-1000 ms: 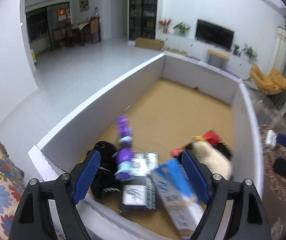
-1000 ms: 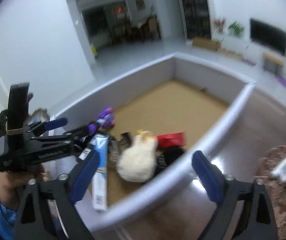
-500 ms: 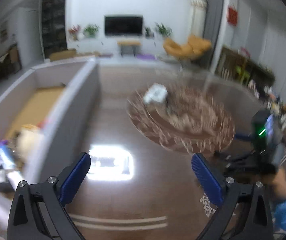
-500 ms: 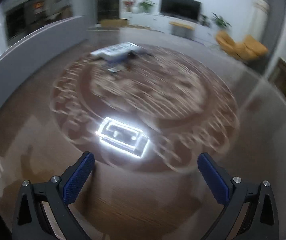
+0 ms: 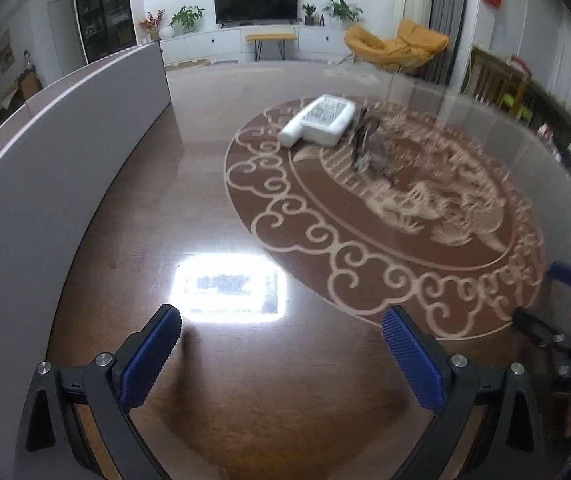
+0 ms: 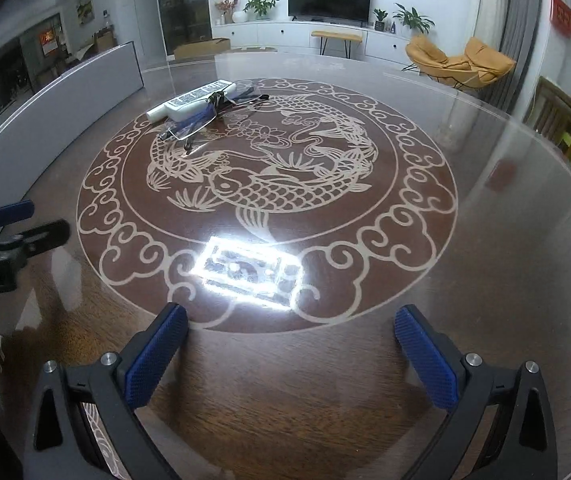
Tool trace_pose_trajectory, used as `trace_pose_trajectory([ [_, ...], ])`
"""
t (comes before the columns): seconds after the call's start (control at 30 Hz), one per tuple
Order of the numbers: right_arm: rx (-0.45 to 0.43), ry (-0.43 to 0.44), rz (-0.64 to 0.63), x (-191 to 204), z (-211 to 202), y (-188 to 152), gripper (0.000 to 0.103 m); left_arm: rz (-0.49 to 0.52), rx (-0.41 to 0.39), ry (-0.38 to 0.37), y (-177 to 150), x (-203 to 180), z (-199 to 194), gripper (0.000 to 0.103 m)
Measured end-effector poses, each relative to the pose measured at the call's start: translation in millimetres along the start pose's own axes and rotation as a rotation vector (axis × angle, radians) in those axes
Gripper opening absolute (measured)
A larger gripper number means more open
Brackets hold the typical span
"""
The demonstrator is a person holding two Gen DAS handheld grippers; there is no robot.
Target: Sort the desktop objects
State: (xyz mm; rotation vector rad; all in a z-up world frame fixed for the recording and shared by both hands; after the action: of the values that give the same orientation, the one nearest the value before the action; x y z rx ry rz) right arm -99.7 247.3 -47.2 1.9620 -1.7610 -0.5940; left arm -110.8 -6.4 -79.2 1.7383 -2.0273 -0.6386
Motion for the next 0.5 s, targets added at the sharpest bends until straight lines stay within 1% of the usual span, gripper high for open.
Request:
trace_pose_trajectory([
  [0.07, 0.000, 0.000, 0.000, 0.0, 0.2, 0.1, 0.103, -0.017, -0.007, -0.004, -1.1, 2.7, 3.9, 0.103],
  [0.5, 0.000, 0.001, -0.001, -0.2, 1.3, 0.9, 0.103, -0.016, -0.010, 0.001, 0.6, 3.1, 6.5, 0.103],
])
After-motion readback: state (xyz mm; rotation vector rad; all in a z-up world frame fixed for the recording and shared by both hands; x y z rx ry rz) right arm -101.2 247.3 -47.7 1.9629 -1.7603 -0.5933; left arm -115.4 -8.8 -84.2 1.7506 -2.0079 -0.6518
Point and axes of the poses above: each gripper's, at about its wrist camera, not at the fingertips, and z roughly the way its jaws point, x to its left, y to its top, the point moved 1 cm from there along z, roughly the way its jaws point, and after that the axes turned 1 degree about -y, right-handed, at the moved point
